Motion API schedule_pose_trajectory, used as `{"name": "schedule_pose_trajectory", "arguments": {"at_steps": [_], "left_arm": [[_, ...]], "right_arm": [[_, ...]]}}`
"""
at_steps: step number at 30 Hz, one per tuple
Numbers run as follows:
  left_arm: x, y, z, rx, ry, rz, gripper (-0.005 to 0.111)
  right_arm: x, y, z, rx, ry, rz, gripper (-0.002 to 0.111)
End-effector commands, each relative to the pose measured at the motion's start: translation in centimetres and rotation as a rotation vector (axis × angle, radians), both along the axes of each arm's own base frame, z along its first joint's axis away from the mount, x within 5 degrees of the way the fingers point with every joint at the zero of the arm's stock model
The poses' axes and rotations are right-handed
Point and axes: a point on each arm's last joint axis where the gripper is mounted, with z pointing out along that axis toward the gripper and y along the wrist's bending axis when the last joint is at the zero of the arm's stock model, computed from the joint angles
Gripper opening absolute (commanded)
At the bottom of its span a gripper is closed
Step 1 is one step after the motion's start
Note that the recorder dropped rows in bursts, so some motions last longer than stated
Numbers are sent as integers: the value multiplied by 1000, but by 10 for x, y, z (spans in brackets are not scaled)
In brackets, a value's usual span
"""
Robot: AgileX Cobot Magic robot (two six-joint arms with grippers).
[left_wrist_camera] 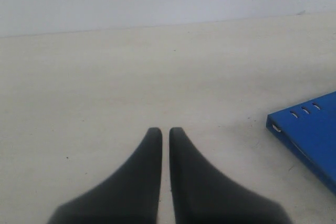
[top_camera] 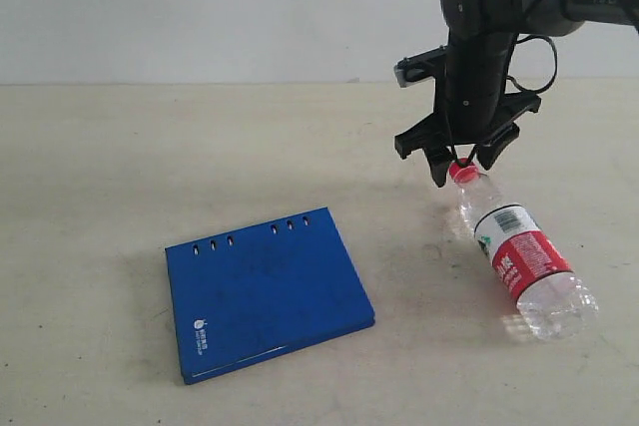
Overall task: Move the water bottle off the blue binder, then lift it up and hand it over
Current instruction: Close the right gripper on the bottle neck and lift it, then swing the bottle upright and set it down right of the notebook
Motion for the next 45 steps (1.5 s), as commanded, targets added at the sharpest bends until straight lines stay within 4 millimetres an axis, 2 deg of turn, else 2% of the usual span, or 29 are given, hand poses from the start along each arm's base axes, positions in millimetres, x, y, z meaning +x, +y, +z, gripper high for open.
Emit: {"name": "schedule_pose_trajectory", "arguments": {"at_steps": [1, 4, 9, 14, 21, 24, 25, 27, 30, 32, 33, 36, 40, 43, 45], "left_arm": [[0, -1, 0, -3, -4, -9, 5], [0, -1, 0, -3, -4, -9, 5], [0, -1, 0, -3, -4, -9, 5], [0, -1, 0, -3, -4, -9, 5], [0, -1, 0, -3, -4, -9, 5], [0, -1, 0, -3, -4, -9, 5], [0, -1, 0, -3, -4, -9, 5], [0, -1, 0, -3, -4, -9, 5], [0, -1, 0, -3, -4, -9, 5], [0, -1, 0, -3, -4, -9, 5], [0, -1, 0, -3, -4, -9, 5], [0, -1, 0, -3, -4, -9, 5], [0, -1, 0, -3, -4, -9, 5], [0, -1, 0, -3, -4, -9, 5], [0, -1, 0, -3, -4, -9, 5]], "right_arm": [[3, -1, 2, 12, -26, 2, 56], [3, -1, 2, 13, -26, -2, 54], [3, -1, 2, 15, -29, -8, 40], [2, -2, 2, 11, -26, -20, 43], [3, -2, 1, 11, -27, -19, 43], [5, -2, -20, -8, 10, -16, 43], [6, -1, -35, -17, 30, -7, 43], [8, -1, -45, -18, 26, -2, 43], [11, -1, -43, -23, -3, 5, 36], [12, -7, -32, -90, -35, 23, 5], [13, -9, -29, -107, -44, 29, -1], [13, -11, -5, -123, -108, 43, 0], [20, -4, 51, 3, -372, 64, 0], [22, -1, 74, 63, -488, 72, 0], [23, 0, 80, 85, -524, 61, 0]]}}
